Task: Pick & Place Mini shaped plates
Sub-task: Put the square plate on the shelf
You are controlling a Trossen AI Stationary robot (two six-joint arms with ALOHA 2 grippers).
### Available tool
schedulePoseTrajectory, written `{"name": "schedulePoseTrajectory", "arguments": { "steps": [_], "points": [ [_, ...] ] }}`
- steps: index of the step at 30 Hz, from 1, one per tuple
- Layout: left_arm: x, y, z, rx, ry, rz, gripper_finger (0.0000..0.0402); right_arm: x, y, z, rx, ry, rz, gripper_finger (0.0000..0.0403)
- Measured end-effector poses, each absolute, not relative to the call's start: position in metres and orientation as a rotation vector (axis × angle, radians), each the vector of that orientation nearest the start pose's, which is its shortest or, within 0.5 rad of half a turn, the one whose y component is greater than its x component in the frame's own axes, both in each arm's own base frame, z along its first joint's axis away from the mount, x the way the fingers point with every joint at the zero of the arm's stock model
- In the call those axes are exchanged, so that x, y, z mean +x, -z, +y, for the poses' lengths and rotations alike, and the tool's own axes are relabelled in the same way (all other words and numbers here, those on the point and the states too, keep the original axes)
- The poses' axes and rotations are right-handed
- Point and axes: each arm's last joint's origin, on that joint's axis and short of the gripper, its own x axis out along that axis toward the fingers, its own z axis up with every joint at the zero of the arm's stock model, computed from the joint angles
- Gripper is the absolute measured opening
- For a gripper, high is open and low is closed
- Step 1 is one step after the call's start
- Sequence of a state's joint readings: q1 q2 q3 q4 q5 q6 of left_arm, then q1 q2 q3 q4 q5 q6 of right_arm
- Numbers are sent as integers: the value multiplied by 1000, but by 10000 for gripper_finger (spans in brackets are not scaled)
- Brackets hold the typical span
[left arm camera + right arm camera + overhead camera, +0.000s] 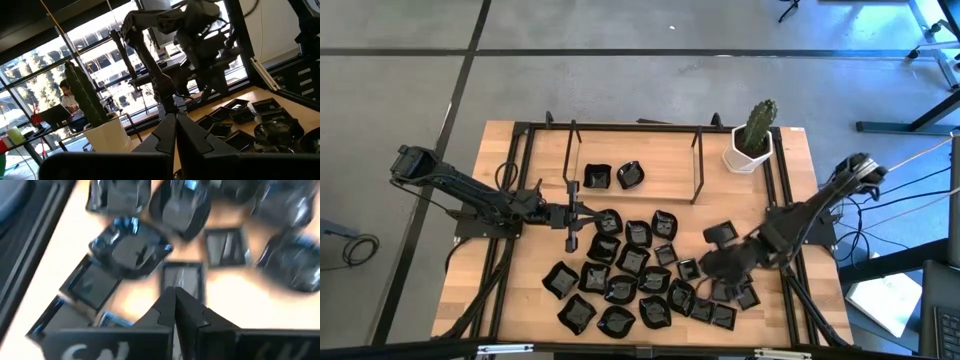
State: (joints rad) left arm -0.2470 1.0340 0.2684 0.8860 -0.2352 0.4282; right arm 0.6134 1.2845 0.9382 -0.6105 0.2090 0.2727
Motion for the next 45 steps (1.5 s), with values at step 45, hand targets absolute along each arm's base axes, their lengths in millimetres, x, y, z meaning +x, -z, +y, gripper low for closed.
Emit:
{"name": "schedulePoseTrajectory", "arguments": {
  "steps": [45],
  "points": [
    [194, -213, -42, 407, -19, -94, 5, 166, -213, 35, -57, 285, 1229, 8]
  ]
}}
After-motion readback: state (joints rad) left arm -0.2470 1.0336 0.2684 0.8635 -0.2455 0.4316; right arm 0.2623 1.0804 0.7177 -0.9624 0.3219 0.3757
